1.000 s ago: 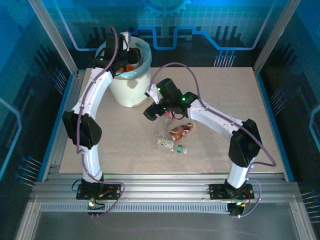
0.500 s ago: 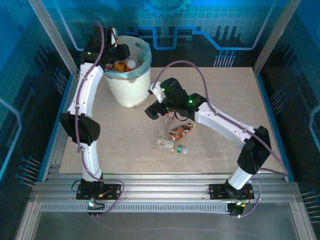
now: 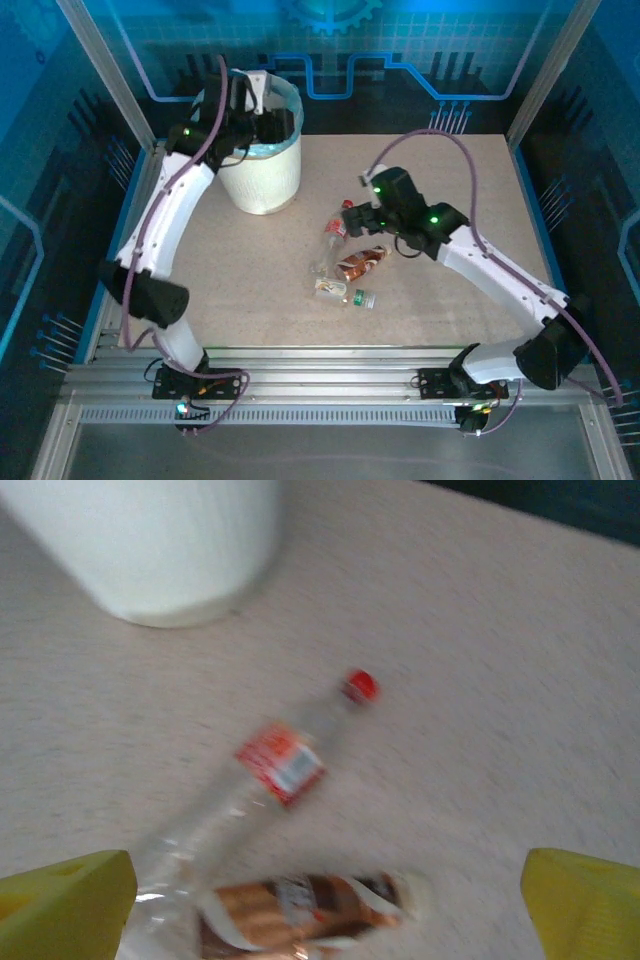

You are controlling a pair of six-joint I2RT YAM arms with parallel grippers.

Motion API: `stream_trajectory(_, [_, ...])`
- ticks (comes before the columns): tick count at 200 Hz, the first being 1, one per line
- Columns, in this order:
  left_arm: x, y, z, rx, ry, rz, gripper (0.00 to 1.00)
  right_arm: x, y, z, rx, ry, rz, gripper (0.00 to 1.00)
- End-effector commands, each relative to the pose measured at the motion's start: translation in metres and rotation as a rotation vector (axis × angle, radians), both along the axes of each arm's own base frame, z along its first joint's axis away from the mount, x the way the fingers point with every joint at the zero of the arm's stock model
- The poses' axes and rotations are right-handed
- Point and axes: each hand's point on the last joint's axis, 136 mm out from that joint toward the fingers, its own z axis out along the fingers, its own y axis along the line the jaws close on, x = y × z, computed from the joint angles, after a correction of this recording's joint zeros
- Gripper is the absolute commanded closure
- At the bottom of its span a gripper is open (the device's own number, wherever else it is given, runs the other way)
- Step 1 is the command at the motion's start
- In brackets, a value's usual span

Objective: Put the plastic bottles in the bin

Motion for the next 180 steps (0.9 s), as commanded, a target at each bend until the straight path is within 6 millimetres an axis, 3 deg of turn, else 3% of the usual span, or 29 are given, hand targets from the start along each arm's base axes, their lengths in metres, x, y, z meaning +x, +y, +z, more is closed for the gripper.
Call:
stream_trajectory(1, [-0.045, -0.034, 0.04, -0.005, -0.233, -0.231, 0.39, -0.019, -0.055, -0.032, 0.086, 0.141, -0.201, 0.0])
stream_trajectory(16, [-0.08, -0.055, 0.036, 0.0, -0.31, -0.374, 0.39, -0.03, -0.071, -0.045, 0.163, 0.185, -0.242, 0.0])
stream_trajectory(42, [-0.133, -0.08, 0.007, 0.082, -0.364, -0.568, 0.36, -0.05, -0.083, -0.063, 0.232, 0.254, -0.266, 0.01])
stream_trajectory(86, [-0.196, -0.095, -0.045, 0.147, -0.279, -0.772, 0.3, -0.079, -0.074, -0.09, 0.265, 0.416, -0.217, 0.01])
stream_trajectory(130, [-0.223, -0.094, -0.084, 0.177, -0.241, -0.846, 0.27, -0.095, -0.044, -0.117, 0.345, 0.523, -0.2, 0.04])
stream_trajectory(180, [-0.23, -0.086, -0.096, 0.26, -0.243, -0.821, 0.28, -0.077, -0.019, -0.132, 0.437, 0.544, -0.37, 0.05])
